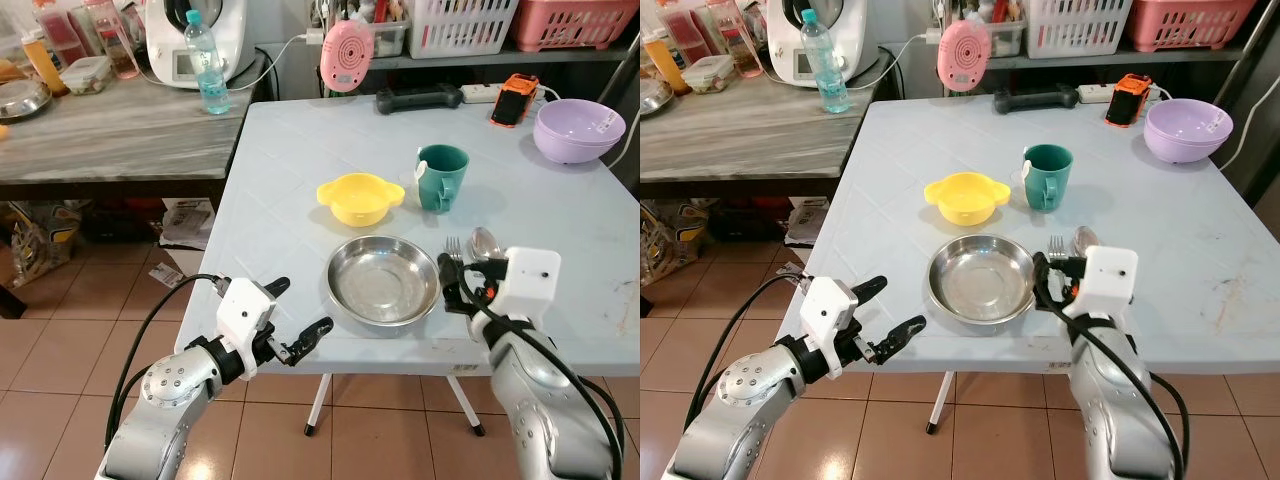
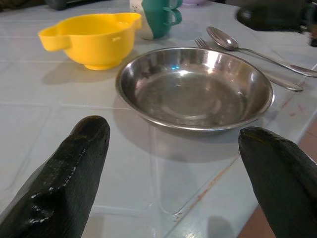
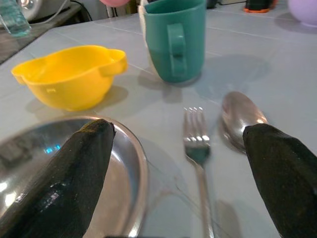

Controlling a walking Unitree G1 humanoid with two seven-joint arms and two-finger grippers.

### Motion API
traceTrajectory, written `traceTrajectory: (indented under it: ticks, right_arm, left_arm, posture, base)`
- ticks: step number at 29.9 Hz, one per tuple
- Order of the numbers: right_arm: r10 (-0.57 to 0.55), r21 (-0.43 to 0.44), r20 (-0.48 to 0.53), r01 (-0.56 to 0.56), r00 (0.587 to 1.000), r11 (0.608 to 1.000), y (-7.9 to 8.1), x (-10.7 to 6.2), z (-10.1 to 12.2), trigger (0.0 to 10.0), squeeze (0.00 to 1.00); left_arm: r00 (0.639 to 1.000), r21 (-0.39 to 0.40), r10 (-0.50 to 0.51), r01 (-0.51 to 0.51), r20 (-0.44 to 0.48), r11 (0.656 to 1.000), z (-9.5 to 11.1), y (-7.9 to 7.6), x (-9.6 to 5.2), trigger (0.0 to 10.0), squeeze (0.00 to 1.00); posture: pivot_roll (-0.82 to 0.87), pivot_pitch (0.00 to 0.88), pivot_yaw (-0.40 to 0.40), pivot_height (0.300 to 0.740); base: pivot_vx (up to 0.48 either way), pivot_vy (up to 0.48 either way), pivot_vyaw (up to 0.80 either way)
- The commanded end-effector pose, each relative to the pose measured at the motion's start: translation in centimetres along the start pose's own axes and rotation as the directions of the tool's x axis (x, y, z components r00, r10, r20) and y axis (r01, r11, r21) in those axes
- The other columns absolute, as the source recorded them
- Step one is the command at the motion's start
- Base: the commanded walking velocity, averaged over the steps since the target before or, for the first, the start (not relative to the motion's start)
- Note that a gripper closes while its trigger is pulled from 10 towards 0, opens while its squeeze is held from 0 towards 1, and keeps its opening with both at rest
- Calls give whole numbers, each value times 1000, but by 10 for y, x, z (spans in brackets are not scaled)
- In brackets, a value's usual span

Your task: Setting the table

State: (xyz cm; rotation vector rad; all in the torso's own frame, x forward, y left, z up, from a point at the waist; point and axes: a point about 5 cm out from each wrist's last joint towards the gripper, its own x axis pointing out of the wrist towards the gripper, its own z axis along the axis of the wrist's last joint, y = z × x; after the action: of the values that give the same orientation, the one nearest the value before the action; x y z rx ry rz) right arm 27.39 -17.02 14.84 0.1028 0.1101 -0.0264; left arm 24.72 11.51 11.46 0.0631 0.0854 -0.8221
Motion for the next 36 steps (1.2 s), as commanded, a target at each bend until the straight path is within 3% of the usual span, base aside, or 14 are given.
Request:
traceTrajectory:
  ticks: [1, 4, 13, 27, 36]
  right_arm:
    - [16, 29, -33, -15, 999, 999, 5, 3, -1, 10000, 0]
    - [34, 40, -53, -32, 998, 999, 14, 7, 0, 10000, 0]
    - [34, 30, -182, -29, 983, 999, 18, 8, -17, 10000, 0]
    - [45, 33, -235, -38, 971, 999, 23, 14, -28, 10000, 0]
    - [90, 38, -226, -83, 970, 996, 38, 21, -26, 10000, 0]
  left_arm:
    - [999, 21, -32, 32, -2, 999, 4, -2, 0, 10000, 0]
    - [1000, 6, -26, 26, 1, 1000, 4, -4, 1, 10000, 0]
    - [997, 5, -69, 69, 16, 998, 6, -9, 3, 10000, 0]
    - [995, -10, -96, 96, -7, 995, 1, -9, 9, 10000, 0]
    - [993, -8, -117, 117, -26, 993, -1, -7, 11, 10000, 0]
  posture:
    - [-82, 89, 67, 740]
    - [-79, 88, 63, 740]
    - [-83, 80, 52, 740]
    - [-87, 72, 46, 740]
    - [-79, 69, 47, 740]
  base:
    - [0, 0, 0]
    - [0, 0, 0]
    - [0, 0, 0]
    - [0, 0, 0]
    - [0, 0, 0]
